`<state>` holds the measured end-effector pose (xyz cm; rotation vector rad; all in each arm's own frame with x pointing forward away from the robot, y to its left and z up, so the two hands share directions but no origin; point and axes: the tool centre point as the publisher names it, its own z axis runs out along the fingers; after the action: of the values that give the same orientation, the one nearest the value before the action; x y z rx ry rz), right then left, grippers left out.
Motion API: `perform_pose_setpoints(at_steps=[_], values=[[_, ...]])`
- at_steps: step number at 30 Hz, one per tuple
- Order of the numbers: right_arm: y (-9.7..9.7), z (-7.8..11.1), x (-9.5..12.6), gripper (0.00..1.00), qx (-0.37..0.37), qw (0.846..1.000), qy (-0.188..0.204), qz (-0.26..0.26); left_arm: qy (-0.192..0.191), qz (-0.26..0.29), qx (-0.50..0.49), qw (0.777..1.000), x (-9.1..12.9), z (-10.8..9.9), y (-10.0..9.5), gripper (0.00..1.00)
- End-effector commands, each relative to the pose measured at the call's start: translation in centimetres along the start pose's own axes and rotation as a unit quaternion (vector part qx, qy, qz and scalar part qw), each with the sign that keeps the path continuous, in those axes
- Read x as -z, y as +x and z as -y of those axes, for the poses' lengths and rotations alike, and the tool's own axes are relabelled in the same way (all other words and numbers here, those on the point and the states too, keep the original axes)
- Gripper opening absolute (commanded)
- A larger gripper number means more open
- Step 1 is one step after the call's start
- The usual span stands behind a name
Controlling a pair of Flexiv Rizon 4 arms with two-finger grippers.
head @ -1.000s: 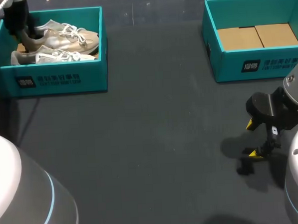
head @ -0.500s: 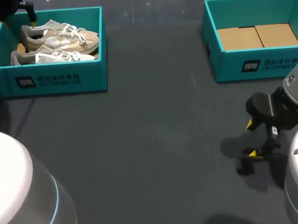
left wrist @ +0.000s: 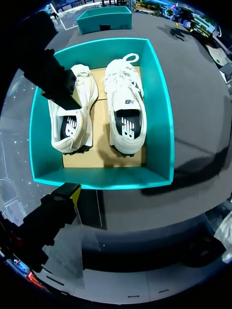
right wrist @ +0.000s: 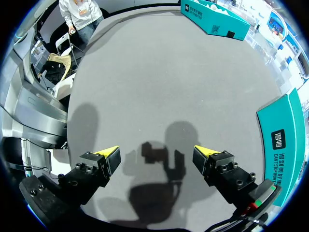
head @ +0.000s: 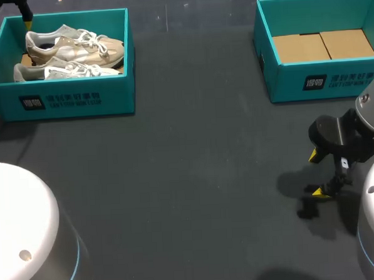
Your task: Take the shoe out of the shoebox, open the shoe tongue, remove and reinsert the insole, then place the shoe into the shoebox
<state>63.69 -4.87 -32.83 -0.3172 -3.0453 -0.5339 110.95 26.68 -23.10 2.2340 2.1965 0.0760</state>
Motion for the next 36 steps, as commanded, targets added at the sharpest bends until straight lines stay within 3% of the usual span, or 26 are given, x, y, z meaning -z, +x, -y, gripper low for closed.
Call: perform_pose_setpoints(at_steps=[1,17,36], values=[[0.2,0.1,0.1,1.0,0.0,1.0,0.0,0.002,-0.007,0.001,-0.005,1.0,0.3,4.4,0.2,1.0],[0.2,0.1,0.1,1.0,0.0,1.0,0.0,0.002,0.0,-0.003,-0.007,1.0,0.0,5.2,0.3,1.0],[0.2,0.1,0.1,1.0,0.0,1.0,0.0,0.002,0.015,-0.003,-0.02,1.0,-5.8,7.1,0.1,1.0]])
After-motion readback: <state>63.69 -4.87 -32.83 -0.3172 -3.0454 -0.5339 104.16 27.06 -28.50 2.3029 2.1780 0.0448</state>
